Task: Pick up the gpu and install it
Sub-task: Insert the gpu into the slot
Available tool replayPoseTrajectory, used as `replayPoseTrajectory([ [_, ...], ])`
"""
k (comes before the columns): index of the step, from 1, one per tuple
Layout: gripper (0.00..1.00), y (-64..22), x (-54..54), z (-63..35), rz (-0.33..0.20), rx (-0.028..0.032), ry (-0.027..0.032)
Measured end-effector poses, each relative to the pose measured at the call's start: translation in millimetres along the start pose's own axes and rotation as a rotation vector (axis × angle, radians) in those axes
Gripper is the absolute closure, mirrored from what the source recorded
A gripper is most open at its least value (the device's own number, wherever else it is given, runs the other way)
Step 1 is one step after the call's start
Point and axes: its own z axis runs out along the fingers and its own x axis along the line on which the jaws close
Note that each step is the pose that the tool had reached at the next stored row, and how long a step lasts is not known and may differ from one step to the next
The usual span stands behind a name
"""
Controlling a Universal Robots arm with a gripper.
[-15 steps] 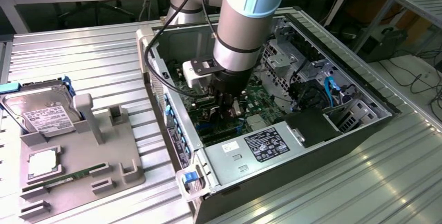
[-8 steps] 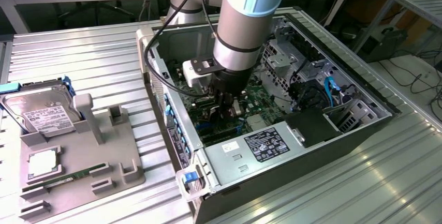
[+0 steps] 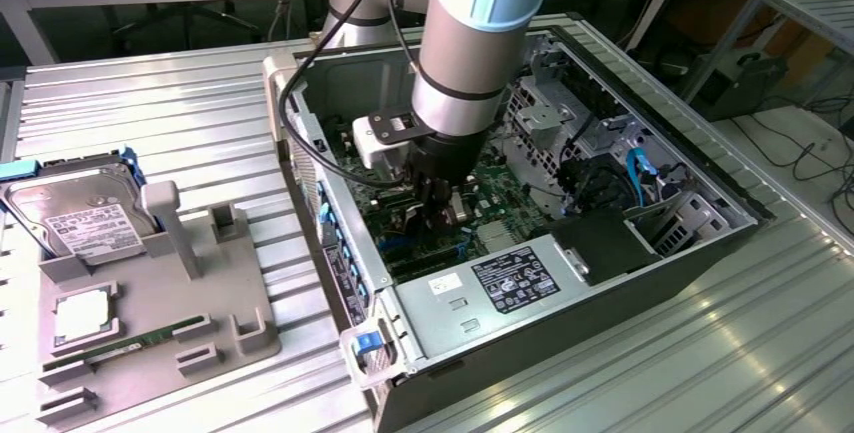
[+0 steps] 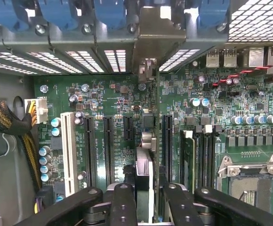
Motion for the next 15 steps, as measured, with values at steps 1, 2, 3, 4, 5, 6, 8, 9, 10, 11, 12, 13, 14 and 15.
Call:
replayPoseTrajectory([
  [1, 0.73, 0.0, -0.1, 0.0, -0.002, -0.0001, 0.0000],
  [2, 0.73, 0.0, -0.3, 0.0, -0.004, -0.0001, 0.0000],
  [3, 0.73, 0.0, -0.4, 0.0, -0.005, -0.0002, 0.0000],
  [4, 0.73, 0.0, -0.6, 0.0, -0.007, -0.0002, -0.0001],
  [5, 0.73, 0.0, -0.8, 0.0, -0.008, -0.0003, -0.0001],
  [6, 0.73, 0.0, -1.0, 0.1, -0.009, -0.0003, -0.0002],
  [8, 0.73, 0.0, -1.3, 0.1, -0.012, -0.0003, -0.0003],
  [9, 0.73, 0.0, -1.3, 0.1, -0.013, -0.0005, -0.0001],
  [10, 0.73, 0.0, -1.3, 0.2, -0.013, -0.0005, -0.0002],
  [11, 0.73, 0.0, -1.3, 0.2, -0.013, -0.0005, -0.0001],
  [12, 0.73, 0.0, -1.3, 0.3, -0.013, -0.0005, 0.0000],
  [13, 0.73, 0.0, -1.3, 0.4, -0.013, -0.0005, -0.0001],
  [14, 0.73, 0.0, -1.3, 0.8, -0.013, -0.0004, -0.0002],
  [15, 0.73, 0.0, -1.3, 1.5, -0.013, -0.0003, -0.0006],
])
